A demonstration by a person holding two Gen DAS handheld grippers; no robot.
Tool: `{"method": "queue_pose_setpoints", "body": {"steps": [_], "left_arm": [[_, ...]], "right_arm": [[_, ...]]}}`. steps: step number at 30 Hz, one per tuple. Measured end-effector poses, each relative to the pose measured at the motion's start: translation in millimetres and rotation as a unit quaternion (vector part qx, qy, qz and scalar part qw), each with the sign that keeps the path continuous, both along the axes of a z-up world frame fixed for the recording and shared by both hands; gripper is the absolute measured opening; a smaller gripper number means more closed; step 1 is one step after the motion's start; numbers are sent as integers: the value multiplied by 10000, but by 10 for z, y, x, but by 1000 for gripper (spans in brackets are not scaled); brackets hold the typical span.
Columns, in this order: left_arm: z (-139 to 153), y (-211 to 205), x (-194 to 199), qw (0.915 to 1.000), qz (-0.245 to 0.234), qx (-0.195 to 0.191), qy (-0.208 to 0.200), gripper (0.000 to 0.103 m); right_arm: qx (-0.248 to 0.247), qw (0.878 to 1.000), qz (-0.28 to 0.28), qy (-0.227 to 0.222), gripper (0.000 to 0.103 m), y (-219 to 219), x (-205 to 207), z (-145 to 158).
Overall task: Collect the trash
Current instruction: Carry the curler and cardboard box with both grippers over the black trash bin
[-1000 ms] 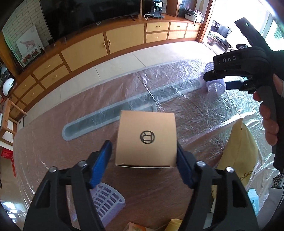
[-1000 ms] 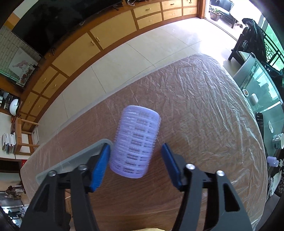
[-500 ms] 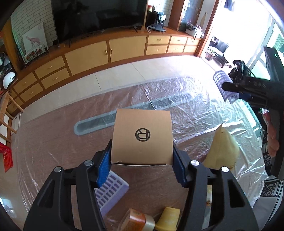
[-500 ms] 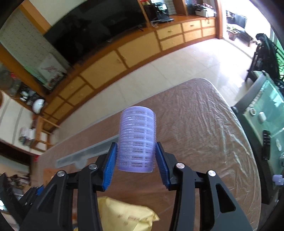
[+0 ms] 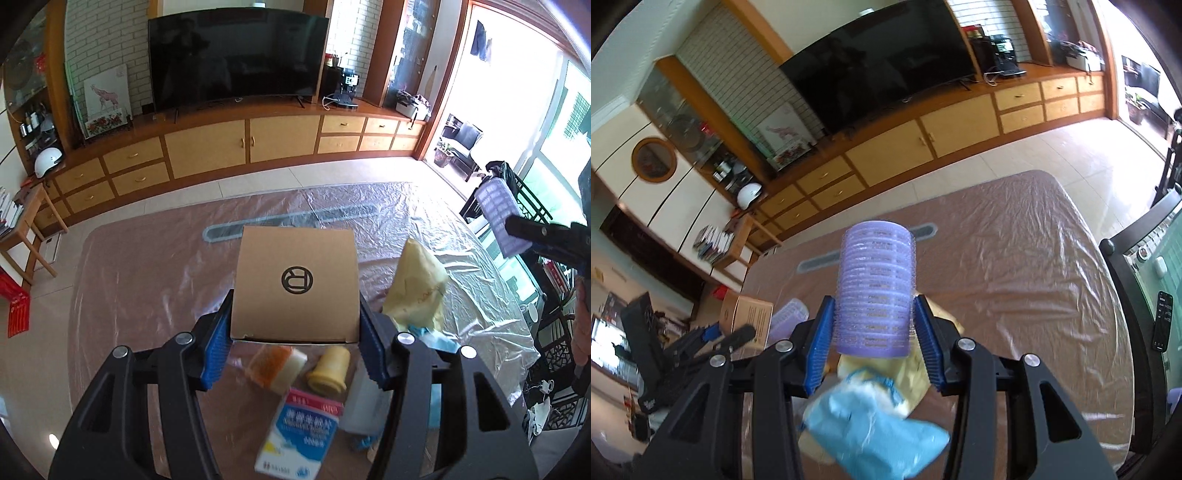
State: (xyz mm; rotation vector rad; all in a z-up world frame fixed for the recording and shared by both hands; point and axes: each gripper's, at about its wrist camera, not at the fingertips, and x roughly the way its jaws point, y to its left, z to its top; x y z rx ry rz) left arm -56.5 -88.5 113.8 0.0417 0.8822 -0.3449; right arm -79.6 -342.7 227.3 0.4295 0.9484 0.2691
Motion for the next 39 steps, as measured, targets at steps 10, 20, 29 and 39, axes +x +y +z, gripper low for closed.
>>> {"method": "queue_pose_setpoints", "body": {"steps": [10, 20, 29, 39], "left_arm": [[81, 109, -850, 9999, -28, -51, -150, 60], [-80, 57, -1616, 9992, -388, -15, -82, 60], [-325, -27, -2135, 9982, -572, -28, 189, 60], [-730, -123, -2472, 9957, -678, 328, 539, 60]], "right_arm": [[-21, 9961, 882, -7, 43, 182, -879, 50], [-231, 9870, 1589, 40, 43, 422, -1692, 3], [-359, 9745, 2193, 307, 43, 571, -2241, -330], [-720, 9610, 2580, 684, 43, 736, -2506, -757]]}}
